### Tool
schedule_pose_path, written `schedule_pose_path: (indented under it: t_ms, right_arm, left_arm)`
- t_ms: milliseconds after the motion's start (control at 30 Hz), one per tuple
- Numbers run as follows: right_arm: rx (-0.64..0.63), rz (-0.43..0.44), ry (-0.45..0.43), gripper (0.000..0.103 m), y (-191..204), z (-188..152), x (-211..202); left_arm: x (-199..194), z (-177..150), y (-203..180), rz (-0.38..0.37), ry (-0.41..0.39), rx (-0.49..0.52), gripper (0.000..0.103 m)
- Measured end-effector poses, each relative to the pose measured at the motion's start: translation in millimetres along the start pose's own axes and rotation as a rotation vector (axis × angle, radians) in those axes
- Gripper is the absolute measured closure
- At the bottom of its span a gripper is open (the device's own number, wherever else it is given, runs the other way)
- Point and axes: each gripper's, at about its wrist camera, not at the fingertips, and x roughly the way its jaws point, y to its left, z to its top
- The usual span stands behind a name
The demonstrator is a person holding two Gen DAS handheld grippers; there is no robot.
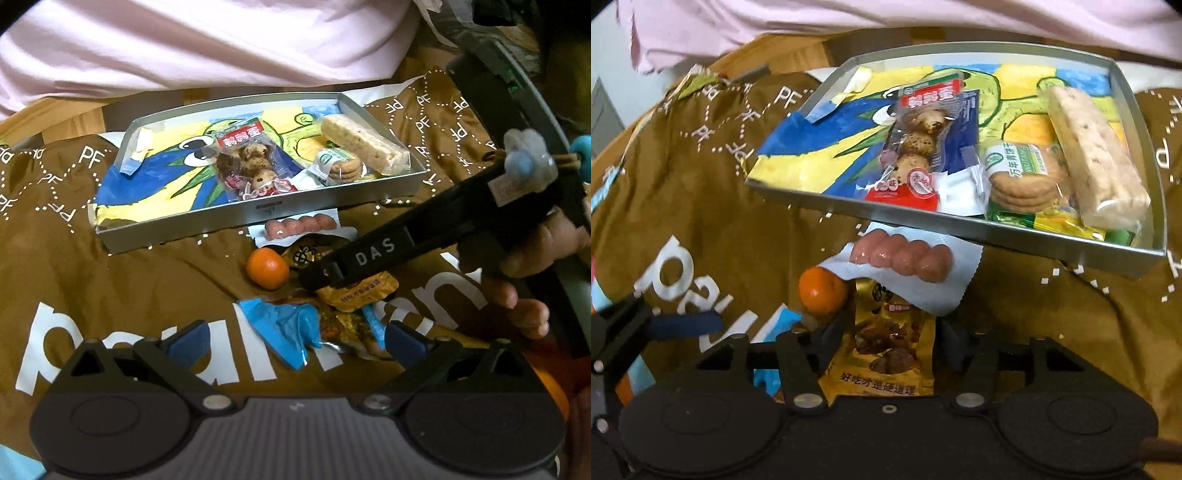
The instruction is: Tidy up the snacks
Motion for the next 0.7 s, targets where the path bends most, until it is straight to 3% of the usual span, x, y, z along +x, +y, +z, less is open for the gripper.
schedule_pose_path:
  t_ms: [167,300,467,633,700]
  right_arm:
    - [-0.025,-0.047,0.038,0.062,-3.0,0.1,-11.2]
    - [-0.11,-0.093,0.094,0.059,-7.2,-10.7,-30.1]
    - [-0.081,-0.118,0.1,0.057,-22.8,-17.0,-42.4]
    - [-0.042,-0.069,0.059,0.039,-26.8,-13.3,-40.2]
    - [-0.031,-0.051,0.054,0.038,-23.7,-10.2,-33.2]
  left_arm:
    - [-2.6,-0.1,-2.3,0.004,-0.012,0.022,0.0]
    - [-2.4,0.6,-5.3,-0.008,-0.028,0.051,0.0]
    - [13.1,1.0,-8.1,-0.027,-0.008,0.061,0.0]
    - [19.2,-3.4,-2.8,-0.052,0.0,0.023,0.0]
    - [19.8,-3.4,-1.8,-0.052,0.002,0.015,0.0]
